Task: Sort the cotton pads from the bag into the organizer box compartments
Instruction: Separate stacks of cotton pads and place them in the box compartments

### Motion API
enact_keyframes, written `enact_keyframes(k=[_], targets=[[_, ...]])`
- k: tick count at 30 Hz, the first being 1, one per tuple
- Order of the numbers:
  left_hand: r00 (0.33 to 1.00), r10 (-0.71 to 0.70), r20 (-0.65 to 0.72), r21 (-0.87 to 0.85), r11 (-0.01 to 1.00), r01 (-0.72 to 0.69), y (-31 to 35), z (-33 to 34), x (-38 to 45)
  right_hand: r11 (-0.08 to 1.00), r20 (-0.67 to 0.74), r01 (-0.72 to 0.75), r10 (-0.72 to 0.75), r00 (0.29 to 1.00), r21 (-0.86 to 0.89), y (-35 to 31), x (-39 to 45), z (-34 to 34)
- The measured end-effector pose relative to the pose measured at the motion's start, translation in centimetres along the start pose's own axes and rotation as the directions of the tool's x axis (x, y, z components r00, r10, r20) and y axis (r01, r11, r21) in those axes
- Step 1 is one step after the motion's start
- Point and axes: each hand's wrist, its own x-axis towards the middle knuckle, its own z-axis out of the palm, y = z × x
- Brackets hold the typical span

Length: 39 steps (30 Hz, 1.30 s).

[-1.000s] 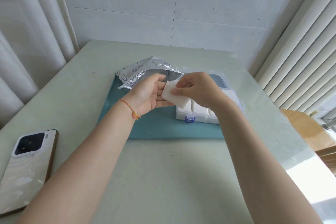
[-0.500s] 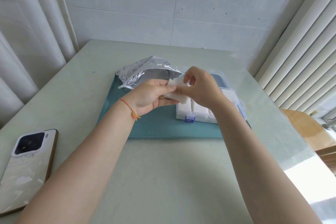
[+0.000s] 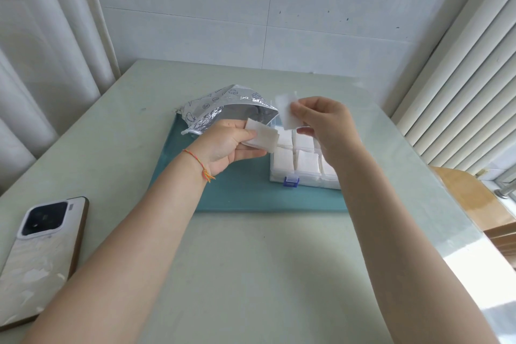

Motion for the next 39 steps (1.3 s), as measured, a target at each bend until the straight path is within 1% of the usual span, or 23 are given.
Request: enact_keyframes(k=[2,4,8,12,17,20,22,23,25,26,28,31,33,36,39], targets=[[1.0,-0.018,-0.021,-0.007,1.0,0.018,0.0,0.2,0.0,0.993,0.147,0.042,-0.026,0.989,-0.11,-0.4,-0.5,0.0],[0.998,-0.057,-0.001,-0.054,0.997,0.057,0.1,0.6,-0.2,0.97,0.22,0.082,-0.03,0.975,-0.227,-0.6,-0.9,0.4],[0.994,-0.094,0.05,-0.133,0.986,0.1,0.5,0.7,-0.4,0.939,0.211,0.076,-0.004,0.978,-0.335,-0.2,-1.1,1.3],[0.995,-0.088,0.056,-0.126,0.988,0.095,0.6,0.8,-0.5,0.929,0.196,0.085,-0.014,0.981,-0.361,0.0,-1.0,1.5],[0.997,-0.046,0.055,-0.11,0.993,0.052,0.6,0.9,-0.5,0.895,0.175,0.13,-0.06,0.983,-0.427,0.2,-0.9,1.7],[0.997,0.006,0.082,-0.005,1.0,-0.006,0.4,0.8,-0.5,0.856,0.166,0.188,-0.122,0.979,-0.481,0.5,-0.8,1.8],[0.996,0.029,0.086,0.029,0.999,-0.032,0.3,0.9,-0.6,0.831,0.15,0.215,-0.16,0.976,-0.513,0.4,-0.7,1.7],[0.996,0.041,0.081,0.044,0.998,-0.045,0.4,1.0,-0.6,0.834,0.156,0.212,-0.153,0.976,-0.509,0.3,-0.7,1.5],[0.996,0.068,0.059,0.103,0.992,-0.074,0.5,1.3,-0.7,0.873,0.208,0.179,-0.091,0.974,-0.454,-0.2,-0.8,1.1],[0.996,0.079,0.049,0.138,0.987,-0.085,0.6,1.4,-0.8,0.893,0.238,0.158,-0.059,0.969,-0.422,-0.3,-0.9,0.8],[0.995,0.099,0.032,0.234,0.967,-0.104,0.8,2.2,-1.0,0.906,0.264,0.15,-0.043,0.963,-0.397,-0.9,-1.1,0.2],[0.986,0.167,-0.007,0.395,0.906,-0.151,1.2,3.5,-1.0,0.897,0.256,0.143,-0.034,0.966,-0.419,-1.4,-1.5,-1.0],[0.975,0.221,-0.019,0.472,0.862,-0.186,1.4,4.7,-0.6,0.891,0.245,0.14,-0.033,0.969,-0.432,-1.4,-1.7,-2.2],[0.965,0.26,-0.011,0.519,0.827,-0.217,1.4,6.7,0.3,0.908,0.24,0.13,-0.034,0.97,-0.397,-1.2,-2.1,-4.5],[0.962,0.271,-0.025,0.55,0.807,-0.213,0.7,9.0,1.3,0.941,0.2,0.046,0.024,0.98,-0.336,-0.7,-2.6,-6.8]])
